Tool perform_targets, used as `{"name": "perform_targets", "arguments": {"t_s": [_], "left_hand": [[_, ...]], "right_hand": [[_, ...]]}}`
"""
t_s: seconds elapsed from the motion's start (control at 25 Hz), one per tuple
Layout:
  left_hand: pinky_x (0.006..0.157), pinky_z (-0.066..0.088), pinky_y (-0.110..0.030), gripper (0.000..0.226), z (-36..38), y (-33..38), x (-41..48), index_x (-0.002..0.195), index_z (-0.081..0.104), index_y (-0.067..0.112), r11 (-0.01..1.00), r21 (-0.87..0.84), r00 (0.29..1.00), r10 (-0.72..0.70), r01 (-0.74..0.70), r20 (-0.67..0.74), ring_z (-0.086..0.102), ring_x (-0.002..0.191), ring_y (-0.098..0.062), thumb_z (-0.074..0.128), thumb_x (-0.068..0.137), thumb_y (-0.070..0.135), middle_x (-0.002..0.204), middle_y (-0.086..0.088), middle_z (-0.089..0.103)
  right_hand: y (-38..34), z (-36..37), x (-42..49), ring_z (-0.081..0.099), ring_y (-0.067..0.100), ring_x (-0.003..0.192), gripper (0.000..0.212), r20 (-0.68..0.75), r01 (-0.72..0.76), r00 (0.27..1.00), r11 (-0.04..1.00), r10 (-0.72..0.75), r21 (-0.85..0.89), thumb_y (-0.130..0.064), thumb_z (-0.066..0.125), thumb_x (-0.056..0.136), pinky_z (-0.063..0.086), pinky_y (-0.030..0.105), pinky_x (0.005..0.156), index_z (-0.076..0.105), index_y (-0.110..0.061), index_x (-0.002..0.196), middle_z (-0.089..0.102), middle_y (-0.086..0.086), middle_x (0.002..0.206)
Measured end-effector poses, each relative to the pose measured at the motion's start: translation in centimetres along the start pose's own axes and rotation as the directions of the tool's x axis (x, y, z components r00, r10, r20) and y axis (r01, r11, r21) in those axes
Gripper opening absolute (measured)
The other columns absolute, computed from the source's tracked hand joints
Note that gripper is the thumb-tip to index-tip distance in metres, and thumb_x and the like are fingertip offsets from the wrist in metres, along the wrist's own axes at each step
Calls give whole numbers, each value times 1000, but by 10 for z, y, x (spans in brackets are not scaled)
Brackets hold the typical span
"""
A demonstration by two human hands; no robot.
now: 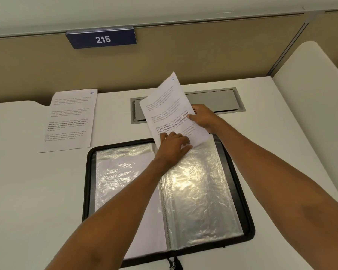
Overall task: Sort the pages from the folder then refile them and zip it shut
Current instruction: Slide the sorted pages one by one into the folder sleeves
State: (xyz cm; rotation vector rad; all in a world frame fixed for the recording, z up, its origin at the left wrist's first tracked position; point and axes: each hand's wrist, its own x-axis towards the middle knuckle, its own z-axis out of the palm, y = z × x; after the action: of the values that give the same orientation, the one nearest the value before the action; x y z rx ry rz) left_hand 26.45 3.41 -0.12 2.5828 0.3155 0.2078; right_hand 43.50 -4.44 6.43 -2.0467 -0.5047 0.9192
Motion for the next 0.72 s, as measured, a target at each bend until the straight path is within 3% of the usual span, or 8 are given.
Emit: {"name": "perform_targets", "arguments": {"t_s": [0.28, 0.44, 0.6, 0.72], "left_hand": [[83, 16, -35, 21, 19, 51, 6, 108, 78, 27, 990, -136, 999, 32, -32, -2, 56, 101, -16, 59, 103, 33, 105, 9, 75], [94, 26, -37, 20, 20, 66, 4, 108, 80, 27, 965, -253, 990, -99, 70, -102, 61, 102, -7, 62, 102, 35, 106, 12, 78], [104, 31, -40, 19, 22, 71, 0, 105, 77, 25, 903, -404, 971, -208, 146, -116, 69, 97, -5, 62, 101, 36, 101, 10, 78], [106, 31, -41, 12, 20, 73, -9, 107, 68, 25, 920, -362, 969, -210, 151, -128, 62, 104, -11, 59, 103, 33, 105, 8, 73]], "right_hand": [[6, 7, -8, 65, 18, 101, 37, -68, -50, 996, 984, 62, 169, -12, 56, 105, 55, 22, 67, 57, -11, 142, 66, 6, 134], [10, 11, -10, 68, 15, 91, 31, -102, -61, 991, 962, 92, 268, -10, 55, 105, 59, 27, 69, 61, -10, 136, 68, 9, 129], [12, 10, -18, 67, 9, 85, 31, -125, -50, 988, 958, 88, 284, -9, 54, 105, 56, 20, 59, 61, -9, 136, 68, 6, 123], [13, 8, -21, 65, 9, 87, 34, -116, -55, 990, 967, 86, 250, -11, 54, 106, 56, 19, 61, 59, -10, 139, 66, 4, 125]]}}
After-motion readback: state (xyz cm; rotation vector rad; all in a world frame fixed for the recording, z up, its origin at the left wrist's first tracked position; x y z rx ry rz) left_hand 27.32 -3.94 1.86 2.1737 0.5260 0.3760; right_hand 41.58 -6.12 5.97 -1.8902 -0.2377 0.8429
